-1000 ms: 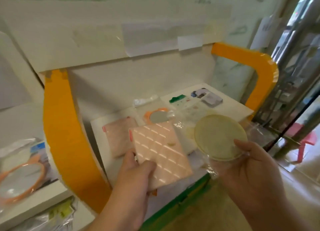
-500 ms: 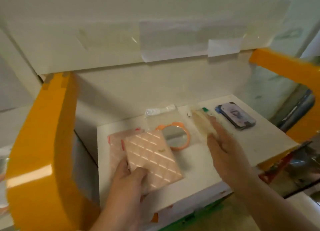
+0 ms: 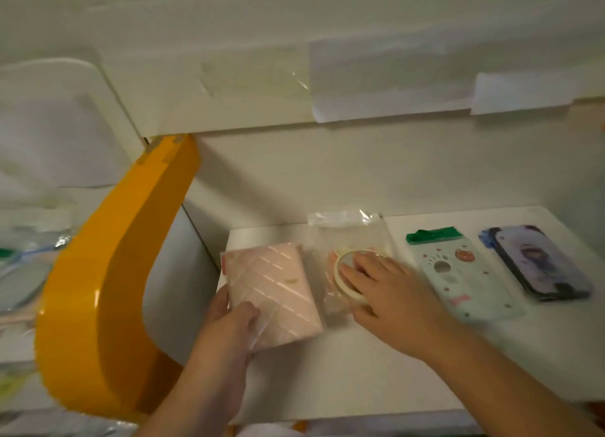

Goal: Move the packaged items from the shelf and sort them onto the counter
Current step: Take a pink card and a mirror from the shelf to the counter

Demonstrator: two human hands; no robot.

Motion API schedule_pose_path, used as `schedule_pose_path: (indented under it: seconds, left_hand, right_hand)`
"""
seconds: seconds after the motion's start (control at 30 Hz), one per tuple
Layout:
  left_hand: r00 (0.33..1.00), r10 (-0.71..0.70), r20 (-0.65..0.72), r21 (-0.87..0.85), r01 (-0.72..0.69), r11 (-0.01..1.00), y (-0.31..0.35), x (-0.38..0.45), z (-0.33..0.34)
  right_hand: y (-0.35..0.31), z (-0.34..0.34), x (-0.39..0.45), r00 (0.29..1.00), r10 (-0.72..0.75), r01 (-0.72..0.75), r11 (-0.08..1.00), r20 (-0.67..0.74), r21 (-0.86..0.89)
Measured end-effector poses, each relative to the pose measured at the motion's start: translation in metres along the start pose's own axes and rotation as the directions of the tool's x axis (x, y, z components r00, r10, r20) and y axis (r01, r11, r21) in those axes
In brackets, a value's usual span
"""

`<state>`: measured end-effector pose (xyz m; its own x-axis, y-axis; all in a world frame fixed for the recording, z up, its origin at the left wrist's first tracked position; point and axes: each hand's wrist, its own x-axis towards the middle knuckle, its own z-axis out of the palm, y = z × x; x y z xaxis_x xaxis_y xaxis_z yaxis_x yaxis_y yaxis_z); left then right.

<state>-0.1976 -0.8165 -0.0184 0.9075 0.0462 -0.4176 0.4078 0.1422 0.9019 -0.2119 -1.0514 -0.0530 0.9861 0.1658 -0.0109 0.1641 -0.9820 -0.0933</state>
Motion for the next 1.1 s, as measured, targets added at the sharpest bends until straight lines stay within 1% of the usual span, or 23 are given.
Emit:
schedule_pose_path:
  seconds: [0.13, 0.23, 0.3, 0.37, 0.43, 0.5, 0.6, 0.67, 0.73, 0.83, 0.9, 1.0, 1.03, 1.1]
  left_hand:
    - [0.999, 0.017, -0.043, 0.059, -0.014, 0.998, 0.001, 0.008, -0.001]
    - [0.997, 0.056, -0.055, 0.147, -0.047, 0.988, -0.001, 0.015, -0.004]
    - [0.995, 0.080, -0.066, 0.210, -0.064, 0.975, -0.005, 0.022, -0.007]
    - [0.994, 0.090, -0.061, 0.268, -0.071, 0.961, -0.005, 0.027, -0.008]
    - [0.994, 0.083, -0.068, 0.318, -0.057, 0.946, -0.003, 0.032, -0.008]
    - [0.993, 0.095, -0.077, 0.363, -0.061, 0.930, 0.000, 0.034, -0.005]
    - [0.984, 0.152, -0.095, 0.460, -0.092, 0.883, 0.004, 0.035, -0.002]
    - [0.976, 0.179, -0.124, 0.551, -0.083, 0.830, 0.005, 0.037, -0.002]
    - [0.968, 0.203, -0.147, 0.659, -0.057, 0.750, 0.004, 0.037, -0.003]
    - [0.962, 0.237, -0.136, 0.757, -0.053, 0.651, -0.002, 0.035, 0.001]
    - [0.956, 0.267, -0.124, 0.831, -0.048, 0.555, -0.004, 0.033, 0.005]
    - [0.948, 0.298, -0.111, 0.931, -0.005, 0.364, -0.006, 0.024, 0.010]
    - [0.945, 0.313, -0.100, 0.946, -0.007, 0.325, -0.009, 0.022, 0.010]
    - [0.939, 0.343, -0.039, 0.949, -0.073, 0.308, -0.011, 0.016, 0.009]
  right_hand:
    - [0.008, 0.007, -0.004, 1.000, -0.023, 0.023, 0.999, 0.014, -0.024]
    - [0.011, 0.007, -0.004, 0.996, -0.010, 0.017, 0.996, 0.087, -0.084]
    - [0.012, 0.007, -0.003, 0.995, -0.012, 0.023, 0.993, 0.100, -0.112]
    - [0.015, 0.007, 0.000, 0.992, -0.070, 0.077, 0.995, 0.109, -0.060]
    - [0.019, 0.008, 0.001, 0.988, -0.091, 0.091, 0.996, 0.128, 0.007]
    - [0.020, 0.004, 0.001, 0.985, -0.100, 0.100, 0.995, 0.140, 0.009]
    - [0.018, 0.001, 0.002, 0.986, -0.107, 0.105, 0.994, 0.131, 0.026]
    - [0.020, 0.001, 0.002, 0.987, -0.112, 0.109, 0.993, 0.111, 0.035]
    - [0.021, 0.001, 0.003, 0.987, -0.114, 0.109, 0.993, 0.110, 0.050]
    - [0.020, 0.000, 0.003, 0.988, -0.117, 0.111, 0.992, 0.098, 0.066]
    - [0.019, -0.002, 0.002, 0.990, -0.127, 0.121, 0.988, 0.058, 0.100]
    - [0.019, -0.008, 0.000, 0.989, -0.142, 0.146, 0.972, -0.035, 0.187]
    - [0.019, -0.011, -0.001, 0.989, -0.132, 0.142, 0.966, -0.059, 0.217]
    - [0.017, -0.019, -0.005, 0.989, -0.101, 0.127, 0.959, -0.112, 0.255]
